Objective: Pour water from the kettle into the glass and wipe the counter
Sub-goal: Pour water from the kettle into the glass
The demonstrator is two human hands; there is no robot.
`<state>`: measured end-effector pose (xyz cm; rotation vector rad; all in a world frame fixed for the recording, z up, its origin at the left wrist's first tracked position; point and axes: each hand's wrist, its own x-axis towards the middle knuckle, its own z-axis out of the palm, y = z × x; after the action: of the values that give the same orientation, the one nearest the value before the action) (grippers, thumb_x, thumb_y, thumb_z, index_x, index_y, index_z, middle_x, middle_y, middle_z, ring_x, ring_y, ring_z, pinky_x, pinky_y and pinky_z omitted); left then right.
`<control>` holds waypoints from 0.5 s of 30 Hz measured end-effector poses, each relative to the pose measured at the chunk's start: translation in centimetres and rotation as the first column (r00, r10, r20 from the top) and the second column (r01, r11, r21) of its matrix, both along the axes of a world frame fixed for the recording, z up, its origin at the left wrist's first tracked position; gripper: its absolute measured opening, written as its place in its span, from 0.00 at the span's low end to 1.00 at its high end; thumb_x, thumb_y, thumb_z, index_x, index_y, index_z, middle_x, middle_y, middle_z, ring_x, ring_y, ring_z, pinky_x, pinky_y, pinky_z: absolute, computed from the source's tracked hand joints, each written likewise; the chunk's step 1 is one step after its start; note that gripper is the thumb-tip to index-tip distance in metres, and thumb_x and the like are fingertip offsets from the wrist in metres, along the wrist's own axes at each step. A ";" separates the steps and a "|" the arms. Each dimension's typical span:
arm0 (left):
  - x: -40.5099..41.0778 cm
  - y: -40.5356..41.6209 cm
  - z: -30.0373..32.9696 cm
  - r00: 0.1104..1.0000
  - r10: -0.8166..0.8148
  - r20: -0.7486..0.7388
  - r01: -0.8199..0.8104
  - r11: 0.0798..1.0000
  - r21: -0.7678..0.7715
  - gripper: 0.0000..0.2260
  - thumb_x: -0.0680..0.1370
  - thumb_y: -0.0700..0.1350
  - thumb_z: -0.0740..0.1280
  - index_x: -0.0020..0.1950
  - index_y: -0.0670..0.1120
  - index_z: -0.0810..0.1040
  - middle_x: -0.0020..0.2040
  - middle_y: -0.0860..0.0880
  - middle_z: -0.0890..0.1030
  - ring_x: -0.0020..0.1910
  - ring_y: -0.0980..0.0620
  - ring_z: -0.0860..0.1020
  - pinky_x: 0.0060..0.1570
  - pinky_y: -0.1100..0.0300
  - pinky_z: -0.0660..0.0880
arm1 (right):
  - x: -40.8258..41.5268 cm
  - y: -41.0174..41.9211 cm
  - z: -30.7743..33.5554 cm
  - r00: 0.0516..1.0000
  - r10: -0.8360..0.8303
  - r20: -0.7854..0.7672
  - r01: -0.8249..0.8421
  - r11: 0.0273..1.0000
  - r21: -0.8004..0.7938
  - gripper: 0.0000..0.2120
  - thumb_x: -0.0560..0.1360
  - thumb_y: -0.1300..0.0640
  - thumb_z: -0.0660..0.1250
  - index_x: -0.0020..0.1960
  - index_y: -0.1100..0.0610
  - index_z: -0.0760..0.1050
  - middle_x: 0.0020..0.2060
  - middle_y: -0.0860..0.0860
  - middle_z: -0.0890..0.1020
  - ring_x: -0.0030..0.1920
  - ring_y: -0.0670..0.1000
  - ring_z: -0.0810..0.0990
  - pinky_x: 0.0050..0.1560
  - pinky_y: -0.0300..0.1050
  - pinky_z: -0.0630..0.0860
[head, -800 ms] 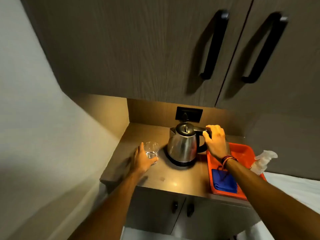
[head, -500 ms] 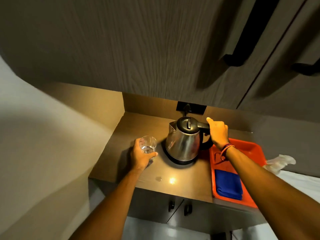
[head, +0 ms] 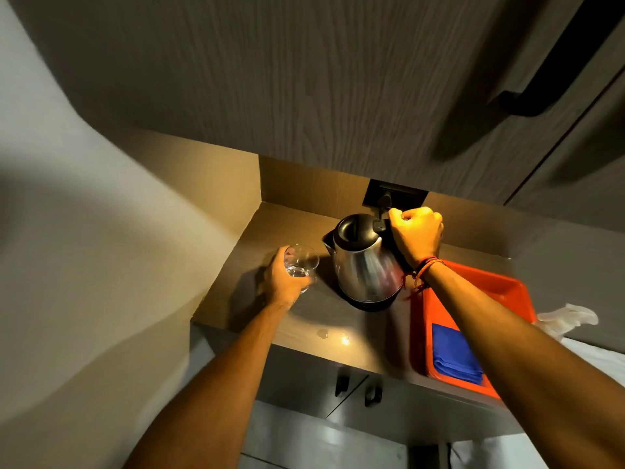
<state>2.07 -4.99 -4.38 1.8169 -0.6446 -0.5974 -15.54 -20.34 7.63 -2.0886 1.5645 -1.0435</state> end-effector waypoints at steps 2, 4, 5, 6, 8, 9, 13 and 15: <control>0.1 0.3 0.2 0.999 -0.002 0.039 0.001 1.000 0.016 0.34 0.64 0.37 0.82 0.68 0.47 0.74 0.63 0.45 0.80 0.60 0.48 0.77 0.50 0.59 0.76 | 1.1 0.7 0.5 0.994 0.056 -0.097 -0.060 0.998 -0.033 0.20 0.70 0.48 0.63 0.25 0.60 0.73 0.21 0.59 0.70 0.26 0.56 0.74 0.30 0.46 0.72; 0.4 0.4 -0.1 0.996 -0.008 0.091 0.004 0.999 0.046 0.33 0.66 0.37 0.81 0.68 0.49 0.74 0.63 0.47 0.80 0.61 0.48 0.77 0.54 0.53 0.79 | 2.3 1.6 1.2 0.976 0.090 -0.199 -0.108 0.991 -0.082 0.20 0.70 0.48 0.63 0.27 0.61 0.76 0.21 0.56 0.73 0.27 0.59 0.76 0.31 0.45 0.75; 0.7 0.5 -0.1 0.994 -0.014 0.110 0.007 0.998 0.064 0.32 0.67 0.39 0.80 0.68 0.51 0.74 0.63 0.48 0.80 0.61 0.48 0.78 0.56 0.50 0.80 | 2.9 2.0 1.6 0.962 0.103 -0.251 -0.135 0.985 -0.112 0.20 0.70 0.48 0.62 0.27 0.61 0.76 0.22 0.57 0.74 0.27 0.60 0.77 0.30 0.45 0.75; 0.9 0.7 -0.2 0.989 -0.029 0.143 0.016 0.995 0.094 0.31 0.68 0.42 0.80 0.68 0.52 0.74 0.62 0.50 0.80 0.61 0.49 0.78 0.57 0.49 0.79 | 3.4 2.5 1.9 0.944 0.113 -0.310 -0.164 0.976 -0.143 0.20 0.69 0.48 0.62 0.28 0.61 0.76 0.23 0.58 0.75 0.27 0.61 0.76 0.30 0.44 0.74; 1.0 1.4 0.5 0.992 -0.023 0.128 0.009 0.994 0.105 0.26 0.68 0.49 0.78 0.65 0.51 0.77 0.60 0.51 0.81 0.56 0.51 0.79 0.52 0.52 0.79 | 4.4 3.4 2.6 0.894 0.130 -0.429 -0.239 0.948 -0.210 0.19 0.70 0.50 0.63 0.27 0.62 0.75 0.23 0.57 0.74 0.25 0.61 0.75 0.29 0.42 0.67; 0.9 1.6 0.9 0.983 -0.034 0.179 0.015 0.994 0.104 0.25 0.67 0.50 0.78 0.62 0.51 0.78 0.57 0.50 0.82 0.54 0.51 0.79 0.47 0.55 0.79 | 4.7 3.7 2.9 0.870 0.136 -0.474 -0.273 0.933 -0.234 0.19 0.71 0.51 0.63 0.27 0.61 0.74 0.22 0.56 0.72 0.24 0.59 0.73 0.31 0.42 0.65; 0.6 2.7 1.3 0.951 -0.063 0.304 0.043 0.996 0.073 0.25 0.63 0.49 0.80 0.57 0.48 0.77 0.52 0.48 0.82 0.50 0.48 0.79 0.40 0.63 0.71 | 5.8 4.7 3.8 0.777 0.157 -0.610 -0.393 0.878 -0.274 0.19 0.74 0.51 0.62 0.26 0.57 0.68 0.23 0.54 0.71 0.24 0.58 0.74 0.31 0.43 0.65; 0.7 3.1 1.3 0.947 -0.059 0.316 0.042 0.997 0.060 0.25 0.63 0.49 0.81 0.56 0.48 0.77 0.52 0.48 0.82 0.49 0.51 0.78 0.38 0.70 0.67 | 6.0 5.0 4.0 0.746 0.179 -0.641 -0.447 0.848 -0.283 0.20 0.74 0.51 0.62 0.26 0.57 0.66 0.22 0.53 0.70 0.23 0.56 0.71 0.32 0.42 0.62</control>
<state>2.81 -1.84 -3.11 1.9702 -0.9008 -0.3586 -9.52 -15.35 11.59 -3.0937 1.1746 -0.6588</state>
